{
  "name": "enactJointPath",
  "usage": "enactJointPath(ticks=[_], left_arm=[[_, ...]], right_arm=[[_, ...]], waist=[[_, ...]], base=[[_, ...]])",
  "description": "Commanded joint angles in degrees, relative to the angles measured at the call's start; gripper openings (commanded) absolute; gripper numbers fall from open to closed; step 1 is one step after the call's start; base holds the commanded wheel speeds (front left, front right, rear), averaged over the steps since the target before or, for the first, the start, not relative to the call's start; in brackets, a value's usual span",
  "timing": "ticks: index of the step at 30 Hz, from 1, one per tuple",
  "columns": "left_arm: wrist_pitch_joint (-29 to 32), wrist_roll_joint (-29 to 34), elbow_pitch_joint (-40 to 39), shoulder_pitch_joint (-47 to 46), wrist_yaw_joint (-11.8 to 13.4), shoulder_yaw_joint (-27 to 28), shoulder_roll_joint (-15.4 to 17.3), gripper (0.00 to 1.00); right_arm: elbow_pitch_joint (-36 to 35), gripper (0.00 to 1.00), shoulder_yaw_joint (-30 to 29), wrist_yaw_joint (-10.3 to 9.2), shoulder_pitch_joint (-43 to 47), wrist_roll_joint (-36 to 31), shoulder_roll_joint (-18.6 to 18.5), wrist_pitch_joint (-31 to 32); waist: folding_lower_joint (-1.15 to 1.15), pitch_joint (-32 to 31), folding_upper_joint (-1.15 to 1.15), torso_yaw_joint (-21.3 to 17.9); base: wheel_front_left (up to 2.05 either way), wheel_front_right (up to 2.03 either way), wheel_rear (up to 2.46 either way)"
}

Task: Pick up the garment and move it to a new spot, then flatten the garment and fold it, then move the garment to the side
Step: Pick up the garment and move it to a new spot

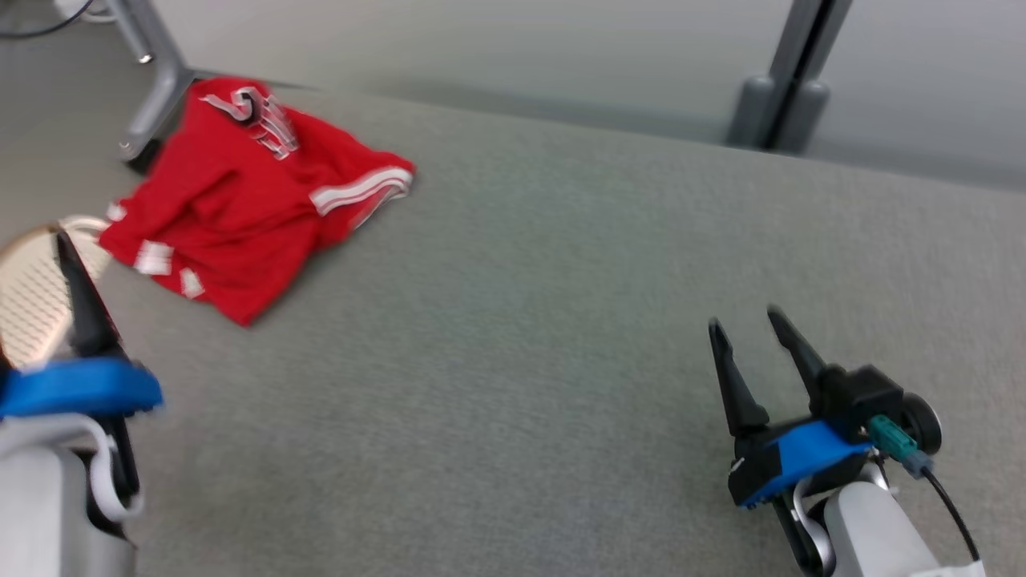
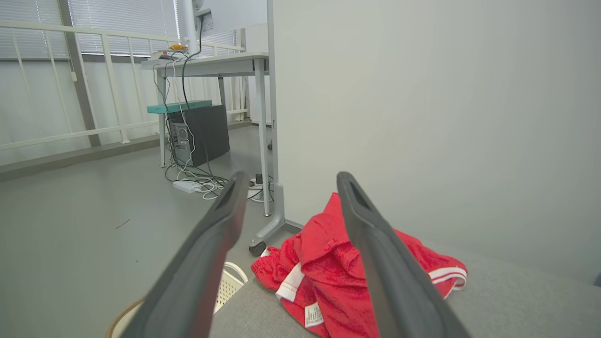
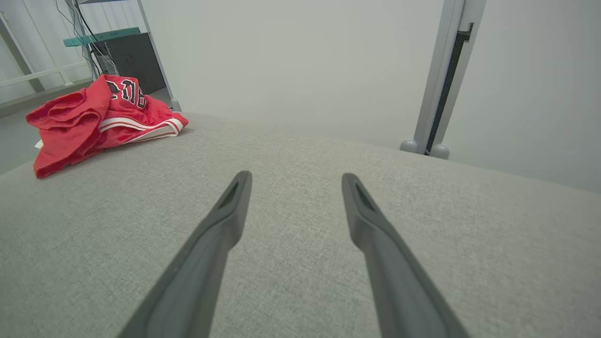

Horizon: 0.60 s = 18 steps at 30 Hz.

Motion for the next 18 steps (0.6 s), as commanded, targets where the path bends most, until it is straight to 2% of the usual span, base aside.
enactJointPath(ticks=[1, 2, 5, 6, 12, 18], left_arm=[[-0.3, -0.2, 0.3, -2.6, -0.2, 0.3, 0.5, 1.0], [-0.2, -0.6, 1.1, -6.8, -0.6, 0.7, 1.6, 1.0], [0.0, -0.9, 2.1, -10.6, -0.9, 1.5, 3.3, 1.0], [0.2, -1.4, 3.7, -14.9, -1.5, 1.8, 4.9, 1.0], [1.5, -2.5, 9.1, -23.3, -2.6, 3.3, 8.8, 1.0], [6.8, -2.3, 18.9, -28.6, -3.6, 2.5, 12.5, 1.0]], right_arm=[[-0.7, 1.0, -0.2, 0.09, -1.2, -0.8, -0.3, 0.0], [-2.1, 1.0, -1.0, 0.06, -2.2, -2.2, -0.4, 0.4], [-3.8, 1.0, -1.8, 0.06, -3.3, -3.6, -0.4, 0.9], [-5.9, 1.0, -2.9, 0.06, -3.9, -4.7, -0.4, 1.1], [-12.0, 1.0, -4.7, 0.06, -4.2, -6.7, -0.9, 2.5], [-19.1, 1.0, -5.8, 0.06, -2.6, -7.1, -1.6, 4.4]], waist=[[0.0, 1.2, 0.0, -0.8], [0.0, 3.8, 0.0, -2.6], [0.0, 6.5, 0.0, -4.6], [0.0, 8.9, 0.0, -6.3], [0.0, 14.1, 0.0, -10.1], [0.0, 18.1, 0.0, -12.6]], base=[[0.0, 0.0, 0.0], [0.0, 0.0, 0.0], [0.0, 0.0, 0.0], [0.0, 0.0, 0.0], [0.0, 0.0, 0.0], [0.0, 0.0, 0.0]])
